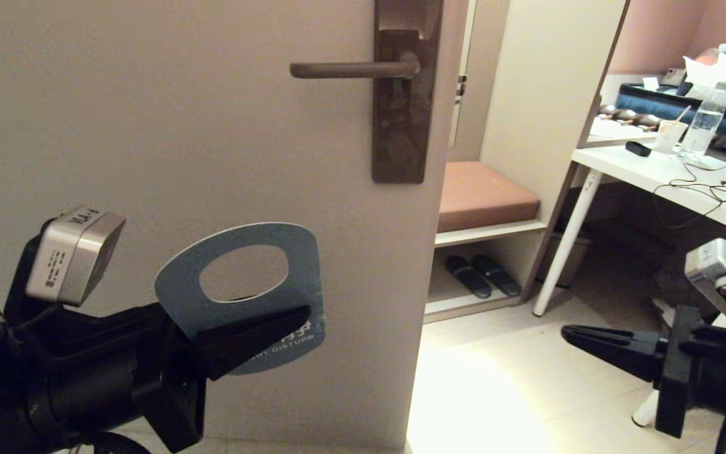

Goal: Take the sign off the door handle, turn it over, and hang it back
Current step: Hang the sign back with the other side facing out

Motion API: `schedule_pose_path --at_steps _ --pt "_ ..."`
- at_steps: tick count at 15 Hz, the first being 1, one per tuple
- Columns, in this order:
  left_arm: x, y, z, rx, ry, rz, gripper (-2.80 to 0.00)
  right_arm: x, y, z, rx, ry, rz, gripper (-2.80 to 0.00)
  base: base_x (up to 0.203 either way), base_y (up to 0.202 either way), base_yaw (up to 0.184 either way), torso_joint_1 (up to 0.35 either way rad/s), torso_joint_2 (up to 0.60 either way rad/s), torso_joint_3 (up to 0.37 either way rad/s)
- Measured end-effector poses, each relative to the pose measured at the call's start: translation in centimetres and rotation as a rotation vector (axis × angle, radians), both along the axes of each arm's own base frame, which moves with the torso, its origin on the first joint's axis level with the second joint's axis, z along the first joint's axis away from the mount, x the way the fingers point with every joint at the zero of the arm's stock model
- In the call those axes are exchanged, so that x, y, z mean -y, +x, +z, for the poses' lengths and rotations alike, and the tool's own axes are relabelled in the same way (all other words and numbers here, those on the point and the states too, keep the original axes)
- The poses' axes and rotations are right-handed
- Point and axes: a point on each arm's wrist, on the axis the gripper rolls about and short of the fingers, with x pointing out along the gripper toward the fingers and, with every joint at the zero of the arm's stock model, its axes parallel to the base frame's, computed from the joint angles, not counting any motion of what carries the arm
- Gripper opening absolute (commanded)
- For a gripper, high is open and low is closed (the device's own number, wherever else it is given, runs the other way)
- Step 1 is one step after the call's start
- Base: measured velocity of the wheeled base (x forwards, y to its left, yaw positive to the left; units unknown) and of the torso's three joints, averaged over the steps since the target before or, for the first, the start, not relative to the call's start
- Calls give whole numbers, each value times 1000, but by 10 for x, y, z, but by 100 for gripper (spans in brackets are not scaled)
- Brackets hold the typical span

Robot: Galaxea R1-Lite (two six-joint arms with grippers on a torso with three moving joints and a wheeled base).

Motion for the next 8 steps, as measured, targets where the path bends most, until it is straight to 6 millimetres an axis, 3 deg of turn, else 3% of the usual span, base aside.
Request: schedule_pose_path --at_steps 4,8 --pt "-6 1 1 7 -4 31 -280 34 -40 -23 -26 51 -186 -280 0 0 0 0 0 0" --pt "-14 5 1 8 -2 80 -280 46 -80 -30 36 163 -304 -280 0 0 0 0 0 0"
